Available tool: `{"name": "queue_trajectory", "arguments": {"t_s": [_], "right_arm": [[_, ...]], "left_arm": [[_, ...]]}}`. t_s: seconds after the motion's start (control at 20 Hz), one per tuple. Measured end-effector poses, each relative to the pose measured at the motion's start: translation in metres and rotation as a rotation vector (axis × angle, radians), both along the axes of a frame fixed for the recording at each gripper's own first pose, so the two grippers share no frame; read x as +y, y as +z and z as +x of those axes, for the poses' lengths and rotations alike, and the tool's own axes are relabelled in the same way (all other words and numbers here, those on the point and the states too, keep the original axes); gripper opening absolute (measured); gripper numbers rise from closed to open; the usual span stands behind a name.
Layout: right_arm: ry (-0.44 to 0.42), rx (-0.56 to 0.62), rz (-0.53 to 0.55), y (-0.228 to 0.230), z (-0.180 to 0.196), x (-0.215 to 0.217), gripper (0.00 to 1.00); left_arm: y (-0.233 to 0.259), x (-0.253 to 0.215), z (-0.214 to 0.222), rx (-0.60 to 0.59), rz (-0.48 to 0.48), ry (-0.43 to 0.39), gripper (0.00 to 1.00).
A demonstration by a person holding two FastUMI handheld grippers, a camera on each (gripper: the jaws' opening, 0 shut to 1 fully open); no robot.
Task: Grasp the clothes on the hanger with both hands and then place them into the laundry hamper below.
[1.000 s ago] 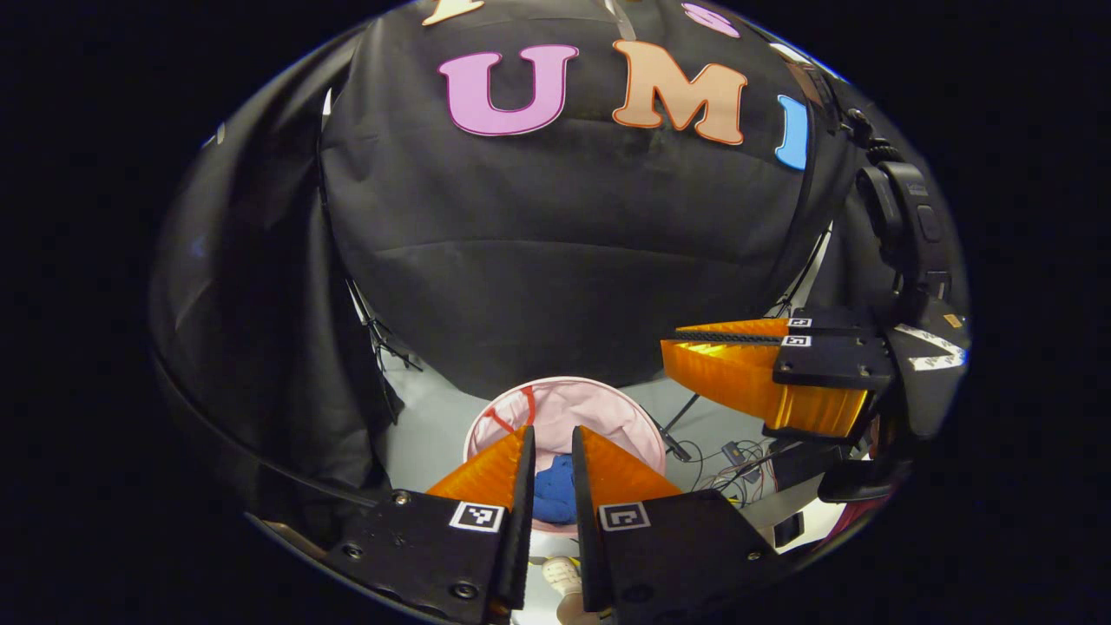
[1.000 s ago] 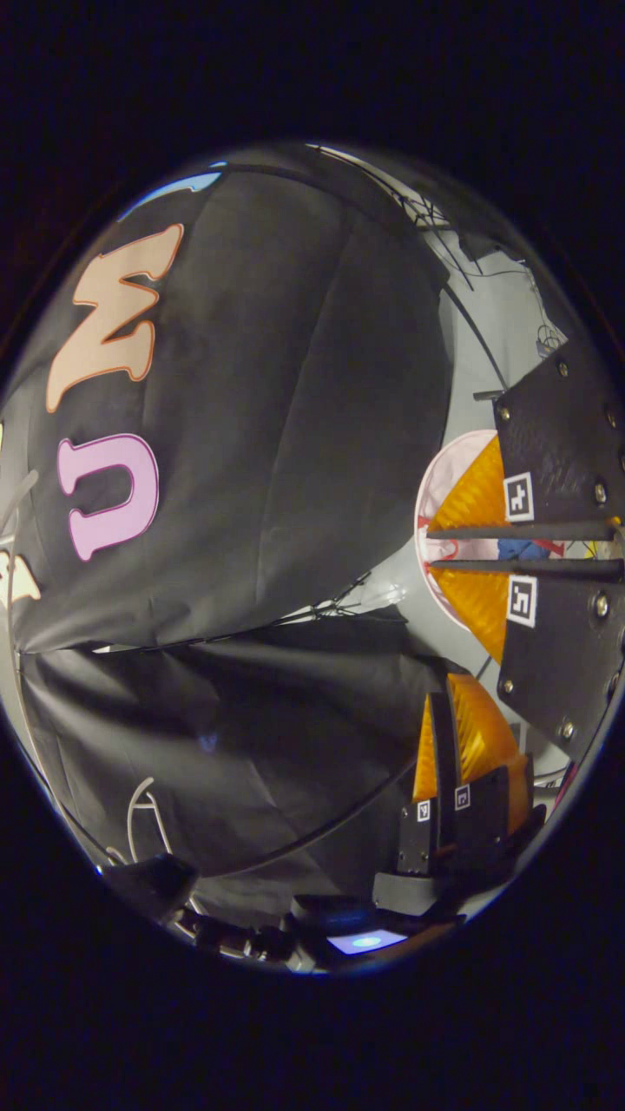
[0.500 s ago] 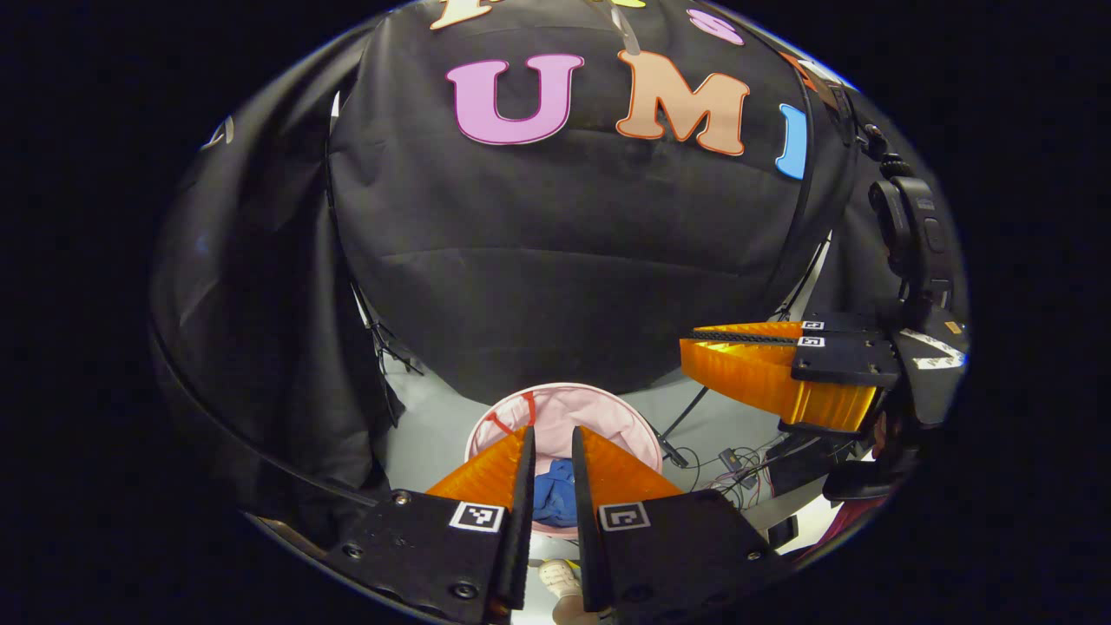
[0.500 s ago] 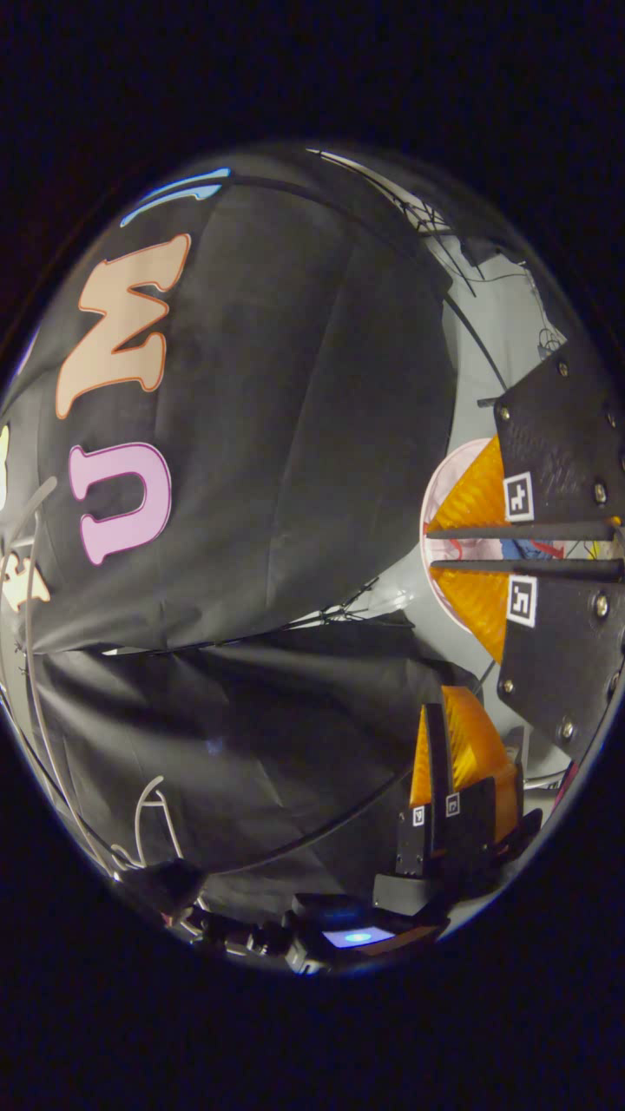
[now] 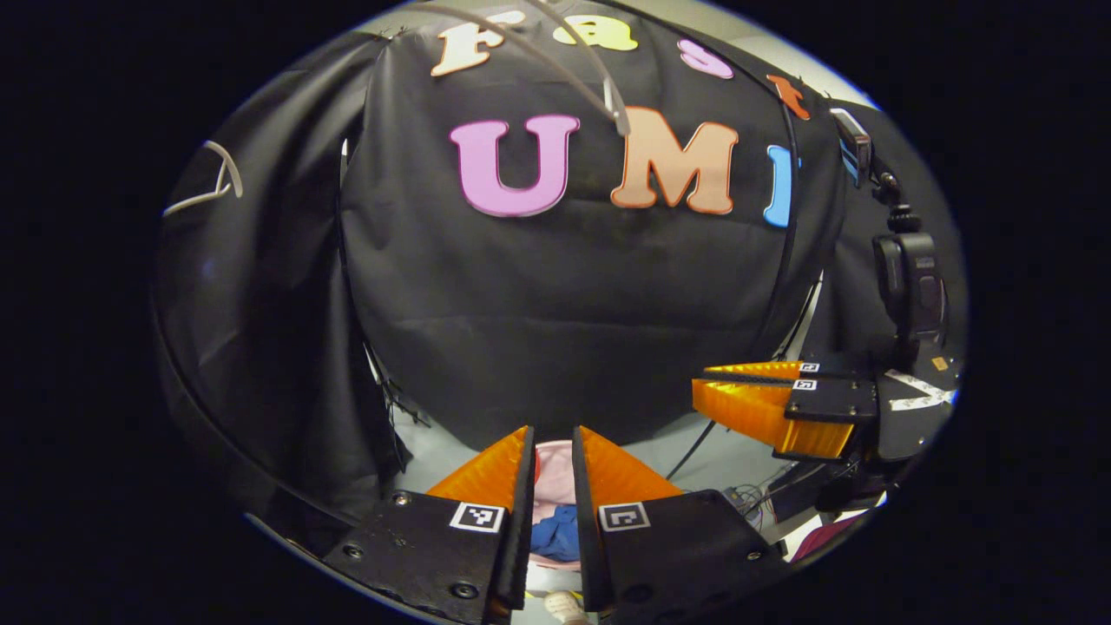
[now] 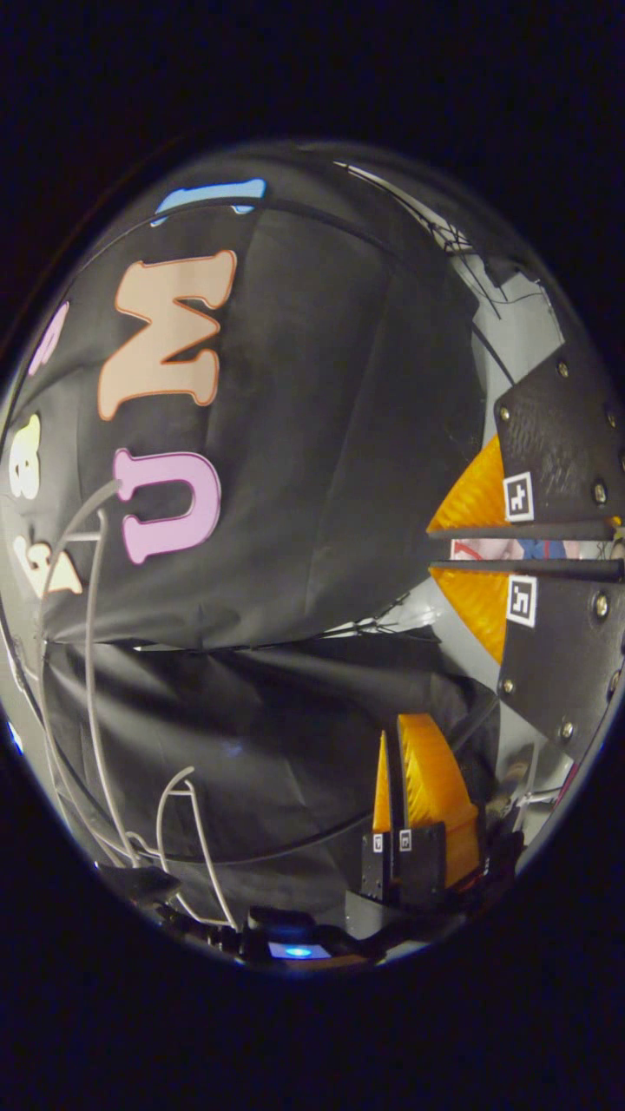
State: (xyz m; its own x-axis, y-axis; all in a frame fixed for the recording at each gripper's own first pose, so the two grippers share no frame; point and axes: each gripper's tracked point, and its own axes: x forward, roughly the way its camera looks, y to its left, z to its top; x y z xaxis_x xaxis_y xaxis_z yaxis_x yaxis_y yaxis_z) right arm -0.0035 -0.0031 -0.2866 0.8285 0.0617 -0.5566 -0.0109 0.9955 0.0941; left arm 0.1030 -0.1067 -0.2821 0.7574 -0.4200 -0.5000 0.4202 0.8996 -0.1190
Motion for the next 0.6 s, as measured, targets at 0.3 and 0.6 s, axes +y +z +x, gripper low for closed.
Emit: {"name": "queue_trajectory", "arguments": {"t_s": [0.3, 0.6], "right_arm": [[-0.041, -0.158, -0.007, 0.085, 0.008, -0.02, 0.08], [-0.071, -0.328, -0.028, 0.162, 0.026, -0.025, 0.09]], "left_arm": [[0.055, 0.001, 0.018, -0.158, -0.075, -0.028, 0.26], [0.12, 0.011, 0.019, -0.314, -0.145, -0.036, 0.22]]}}
